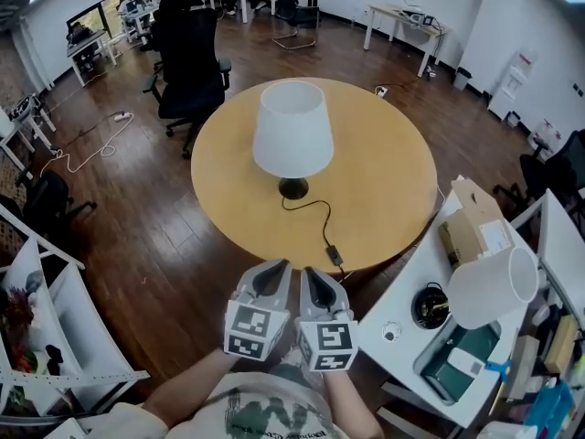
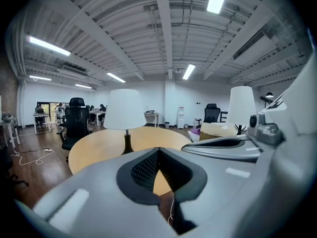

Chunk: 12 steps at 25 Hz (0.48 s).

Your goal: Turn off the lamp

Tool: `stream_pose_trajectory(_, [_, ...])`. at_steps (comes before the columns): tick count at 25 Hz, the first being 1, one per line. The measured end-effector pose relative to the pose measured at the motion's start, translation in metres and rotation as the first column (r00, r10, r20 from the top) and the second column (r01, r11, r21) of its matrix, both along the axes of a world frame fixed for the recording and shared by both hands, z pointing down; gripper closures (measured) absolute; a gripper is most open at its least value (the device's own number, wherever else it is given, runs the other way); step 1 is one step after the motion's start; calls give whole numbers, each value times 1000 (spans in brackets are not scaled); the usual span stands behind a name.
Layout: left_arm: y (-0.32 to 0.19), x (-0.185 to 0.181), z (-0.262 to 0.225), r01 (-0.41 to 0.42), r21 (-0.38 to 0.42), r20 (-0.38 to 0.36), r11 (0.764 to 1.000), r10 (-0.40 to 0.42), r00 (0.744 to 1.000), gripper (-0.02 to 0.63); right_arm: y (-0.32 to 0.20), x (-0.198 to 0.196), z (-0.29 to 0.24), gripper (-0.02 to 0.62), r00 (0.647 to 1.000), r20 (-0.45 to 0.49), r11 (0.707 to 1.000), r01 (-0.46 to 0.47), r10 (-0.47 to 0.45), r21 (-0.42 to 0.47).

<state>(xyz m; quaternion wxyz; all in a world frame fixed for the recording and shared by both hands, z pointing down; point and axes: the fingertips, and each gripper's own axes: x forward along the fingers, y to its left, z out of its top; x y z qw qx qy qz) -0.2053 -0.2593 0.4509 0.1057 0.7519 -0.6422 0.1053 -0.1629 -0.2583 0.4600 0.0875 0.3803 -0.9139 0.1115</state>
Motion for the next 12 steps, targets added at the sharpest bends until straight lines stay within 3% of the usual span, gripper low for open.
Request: stream_pose_trajectory(12, [86,-39,-18,29,68,-86,997,-23,996,606,86,-36,-29,595,1000,-21,998,3,-1,66])
